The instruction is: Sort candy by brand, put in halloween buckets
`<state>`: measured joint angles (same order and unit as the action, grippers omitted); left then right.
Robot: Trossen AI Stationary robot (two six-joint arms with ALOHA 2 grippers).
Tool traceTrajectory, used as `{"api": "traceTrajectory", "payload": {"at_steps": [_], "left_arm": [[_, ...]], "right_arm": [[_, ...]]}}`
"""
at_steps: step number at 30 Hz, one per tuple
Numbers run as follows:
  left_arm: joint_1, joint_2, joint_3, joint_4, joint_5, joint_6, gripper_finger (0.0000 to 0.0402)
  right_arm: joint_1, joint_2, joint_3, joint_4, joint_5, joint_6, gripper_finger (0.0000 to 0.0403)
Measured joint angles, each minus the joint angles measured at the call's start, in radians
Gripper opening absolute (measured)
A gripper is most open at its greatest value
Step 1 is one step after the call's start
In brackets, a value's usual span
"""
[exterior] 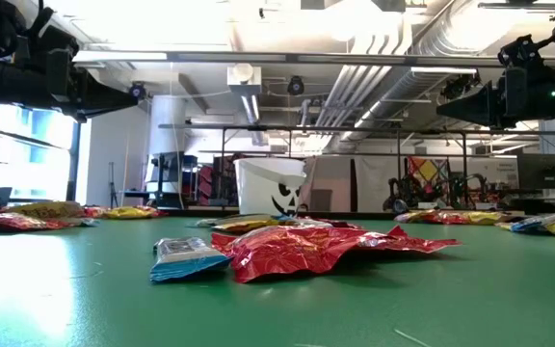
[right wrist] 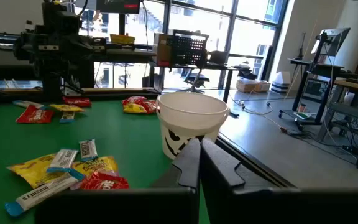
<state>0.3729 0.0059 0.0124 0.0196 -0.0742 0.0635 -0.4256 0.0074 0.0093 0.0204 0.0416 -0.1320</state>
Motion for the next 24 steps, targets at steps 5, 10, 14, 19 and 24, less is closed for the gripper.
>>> {"api": "traceTrajectory", "payload": {"at_steps": [5,10,14,19,24], "left_arm": [[0.0,0.0,0.0,0.0,0.0,0.0,0.0],[0.0,0.0,0.0,0.0,0.0,0.0,0.0],[0.0,0.0,0.0,0.0,0.0,0.0,0.0],[0.0,0.0,0.0,0.01,0.0,0.01,0.0],[0.0,0.0,0.0,0.013,0.0,0.052,0.0]], "right_arm": [[0.0,0.0,0.0,0.0,0.0,0.0,0.0],[0.0,0.0,0.0,0.0,0.0,0.0,0.0],[0.0,0.0,0.0,0.0,0.0,0.0,0.0],[0.0,0.0,0.0,0.0,0.0,0.0,0.0],[0.0,0.0,0.0,0.0,0.0,0.0,0.0]]}}
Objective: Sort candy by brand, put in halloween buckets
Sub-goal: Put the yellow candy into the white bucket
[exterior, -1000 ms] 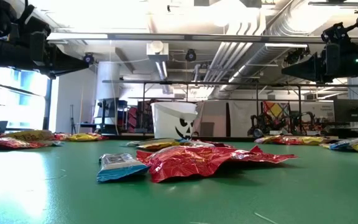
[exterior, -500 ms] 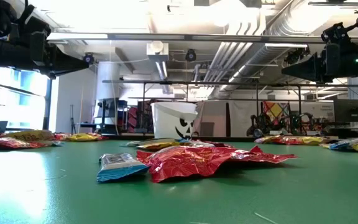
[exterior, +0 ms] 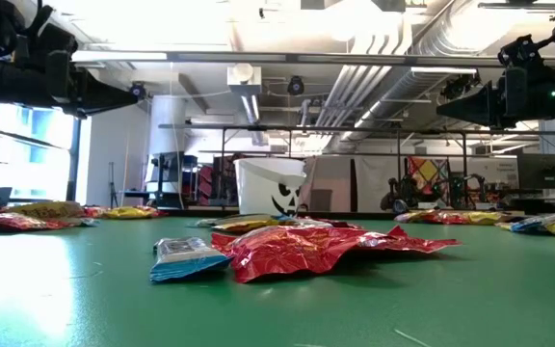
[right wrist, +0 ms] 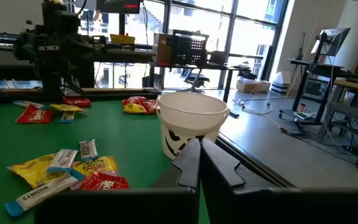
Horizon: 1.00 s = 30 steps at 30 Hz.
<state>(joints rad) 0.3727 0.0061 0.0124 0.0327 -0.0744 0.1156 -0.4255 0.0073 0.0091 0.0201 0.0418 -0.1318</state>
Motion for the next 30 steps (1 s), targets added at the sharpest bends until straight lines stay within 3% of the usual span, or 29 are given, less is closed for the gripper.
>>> {"api": "traceTrajectory", "payload": {"at_steps": [9,13,23,30], "left_arm": [[0.0,0.0,0.0,0.171,0.0,-0.001,0.0],[0.0,0.002,0.002,0.24,0.009,-0.108,0.0],[-0.001,0.054,0.001,0.324,0.002,-0.098,0.0],[-0.001,0.142,0.002,0.297,0.001,-0.084,0.0]], "right_arm": [[0.0,0.0,0.0,0.0,0.0,0.0,0.0],[0.0,0.0,0.0,0.0,0.0,0.0,0.0],[0.0,0.0,0.0,0.0,0.0,0.0,0.0],[0.0,0.0,0.0,0.0,0.0,0.0,0.0]]}}
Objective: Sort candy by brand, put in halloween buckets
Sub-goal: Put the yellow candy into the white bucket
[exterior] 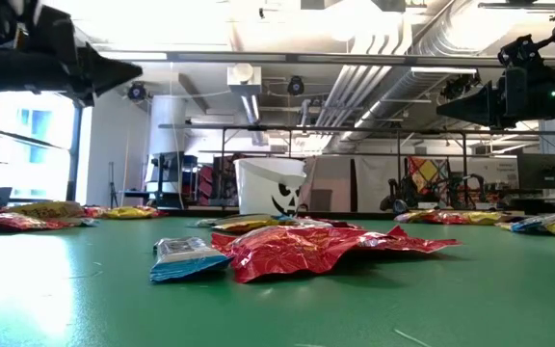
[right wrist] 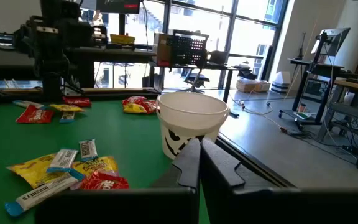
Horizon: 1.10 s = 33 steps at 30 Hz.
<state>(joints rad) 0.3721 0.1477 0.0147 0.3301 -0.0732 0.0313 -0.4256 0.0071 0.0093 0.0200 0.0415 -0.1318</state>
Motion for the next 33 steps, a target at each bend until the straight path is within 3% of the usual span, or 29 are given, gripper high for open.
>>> {"api": "traceTrajectory", "payload": {"at_steps": [16,26,33], "left_arm": [[-0.001,0.365,0.153,-0.047,0.023,0.069,0.0],[0.001,0.526,0.407,-0.425,-0.054,0.109,0.0],[0.001,0.645,0.479,-0.574,-0.061,0.023,0.0]], "right_arm": [[0.0,0.0,0.0,0.0,0.0,0.0,0.0],[0.0,0.0,0.0,0.0,0.0,0.0,0.0],[0.0,0.0,0.0,0.0,0.0,0.0,0.0]]}}
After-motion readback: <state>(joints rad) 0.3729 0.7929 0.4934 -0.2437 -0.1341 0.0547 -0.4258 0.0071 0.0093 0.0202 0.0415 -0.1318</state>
